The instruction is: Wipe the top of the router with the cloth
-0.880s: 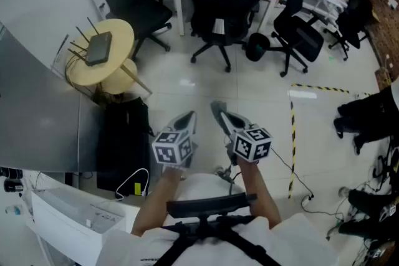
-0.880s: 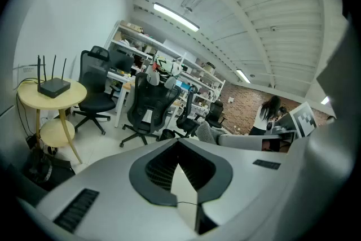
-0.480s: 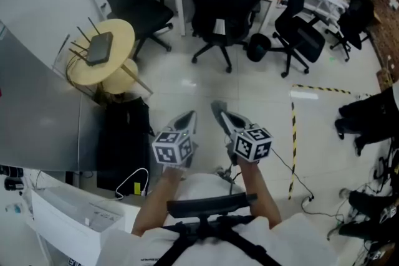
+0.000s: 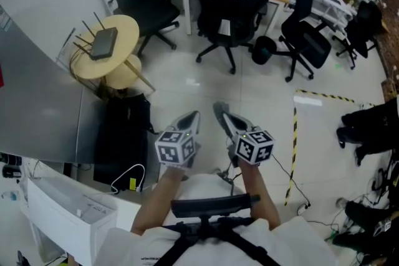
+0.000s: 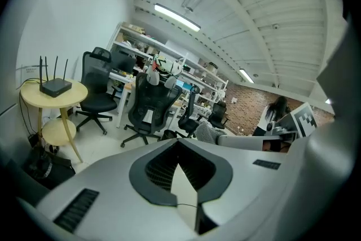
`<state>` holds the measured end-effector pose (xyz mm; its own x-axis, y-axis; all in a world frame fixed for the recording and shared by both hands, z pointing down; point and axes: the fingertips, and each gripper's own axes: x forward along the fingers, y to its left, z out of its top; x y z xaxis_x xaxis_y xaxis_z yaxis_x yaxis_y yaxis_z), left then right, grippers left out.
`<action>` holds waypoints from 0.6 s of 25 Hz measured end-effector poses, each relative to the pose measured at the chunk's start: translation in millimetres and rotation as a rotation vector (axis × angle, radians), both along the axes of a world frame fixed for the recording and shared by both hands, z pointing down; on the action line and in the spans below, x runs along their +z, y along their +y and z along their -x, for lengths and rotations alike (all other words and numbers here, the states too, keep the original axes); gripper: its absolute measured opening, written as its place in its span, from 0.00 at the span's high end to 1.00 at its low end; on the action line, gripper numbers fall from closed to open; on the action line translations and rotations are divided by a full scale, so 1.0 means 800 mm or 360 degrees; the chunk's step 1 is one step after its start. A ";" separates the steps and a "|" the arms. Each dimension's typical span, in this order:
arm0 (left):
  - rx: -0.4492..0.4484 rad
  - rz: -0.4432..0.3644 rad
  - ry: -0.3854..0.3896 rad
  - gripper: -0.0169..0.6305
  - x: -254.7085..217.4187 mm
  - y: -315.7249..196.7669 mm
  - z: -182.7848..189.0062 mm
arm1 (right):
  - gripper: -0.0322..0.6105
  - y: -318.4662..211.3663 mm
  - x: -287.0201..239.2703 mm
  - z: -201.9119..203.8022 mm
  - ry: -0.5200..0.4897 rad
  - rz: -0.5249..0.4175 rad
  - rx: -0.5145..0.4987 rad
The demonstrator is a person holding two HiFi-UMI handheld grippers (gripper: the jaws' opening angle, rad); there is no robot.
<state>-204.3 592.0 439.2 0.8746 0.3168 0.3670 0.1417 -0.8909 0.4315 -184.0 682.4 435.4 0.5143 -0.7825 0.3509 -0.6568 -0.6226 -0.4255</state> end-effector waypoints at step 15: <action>-0.0196 -0.0007 -0.0057 0.99 0.023 -0.004 -0.003 | 0.89 -0.024 0.026 -0.019 -0.0072 -0.0009 -0.0259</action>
<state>-202.2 589.1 458.0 0.8930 0.2061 0.4001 0.0155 -0.9026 0.4301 -168.8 662.8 456.5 0.3646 -0.8561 0.3663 -0.7286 -0.5072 -0.4602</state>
